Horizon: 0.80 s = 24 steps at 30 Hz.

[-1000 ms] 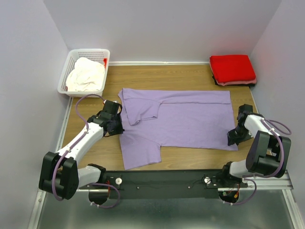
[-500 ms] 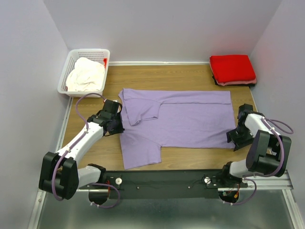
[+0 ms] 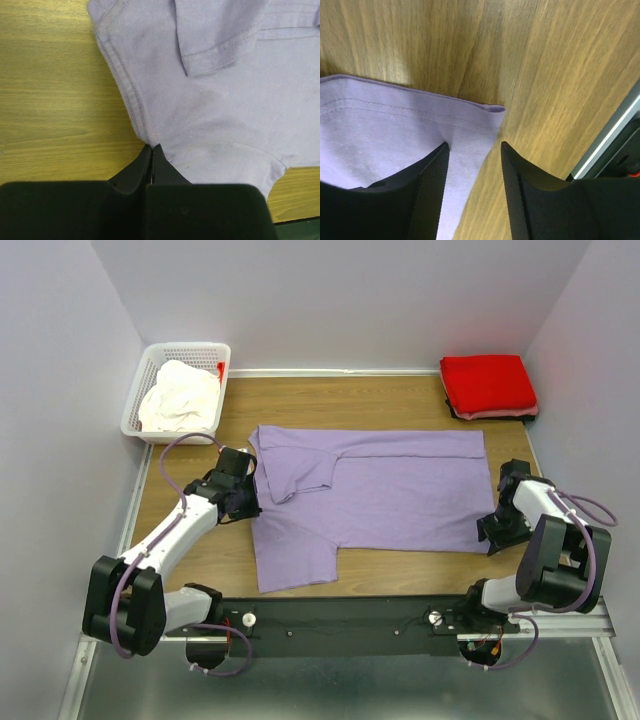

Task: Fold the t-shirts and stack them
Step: Fold the tshirt

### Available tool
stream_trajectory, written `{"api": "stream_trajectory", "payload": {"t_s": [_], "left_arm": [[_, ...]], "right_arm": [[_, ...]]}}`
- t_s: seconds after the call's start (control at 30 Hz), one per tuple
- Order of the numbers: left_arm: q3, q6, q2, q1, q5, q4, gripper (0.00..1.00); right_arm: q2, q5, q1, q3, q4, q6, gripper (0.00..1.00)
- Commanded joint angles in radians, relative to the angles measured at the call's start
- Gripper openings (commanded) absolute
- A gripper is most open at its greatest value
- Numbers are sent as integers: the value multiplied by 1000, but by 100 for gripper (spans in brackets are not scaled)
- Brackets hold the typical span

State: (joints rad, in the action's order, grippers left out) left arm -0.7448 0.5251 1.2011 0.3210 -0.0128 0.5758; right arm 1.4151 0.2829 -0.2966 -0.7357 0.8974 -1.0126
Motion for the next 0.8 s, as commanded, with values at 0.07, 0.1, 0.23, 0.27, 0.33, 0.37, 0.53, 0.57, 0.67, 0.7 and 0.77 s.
{"api": "stream_trajectory", "payload": {"t_s": [0.07,0.1,0.23,0.27,0.33,0.37,0.53,0.57,0.67,0.7,0.77], "left_arm": [[-28,-14,12,4,-18,-5,0],[-30,-14,15,4,-18,-4,0],[-39,-16,25,3,-19,-2,0],[-38,-17,25,4,-19,-1,0],[-37,-16,26,4,-19,1,0],[-37,-17,26,4,-21,1,0],[-42,-17,25,4,-19,9,0],[-41,-17,23,4,-19,10,0],[-41,-17,20,4,-13,15,0],[-42,-17,20,3,-13,16,0],[-41,-14,20,4,-12,18,0]], "right_arm": [[54,-1,-9,84,-123,-52,52],[58,-2,-9,91,-129,-52,52],[65,-19,-9,128,-169,-53,49],[65,-24,-9,136,-176,-55,49],[64,-33,-9,153,-196,-55,45],[61,-42,-9,157,-204,-55,45],[45,-77,-9,194,-258,-58,43],[45,-85,-9,199,-262,-58,43],[51,-99,-9,208,-279,-57,35],[53,-102,-9,208,-279,-55,30],[45,-102,-10,203,-278,-50,25]]}}
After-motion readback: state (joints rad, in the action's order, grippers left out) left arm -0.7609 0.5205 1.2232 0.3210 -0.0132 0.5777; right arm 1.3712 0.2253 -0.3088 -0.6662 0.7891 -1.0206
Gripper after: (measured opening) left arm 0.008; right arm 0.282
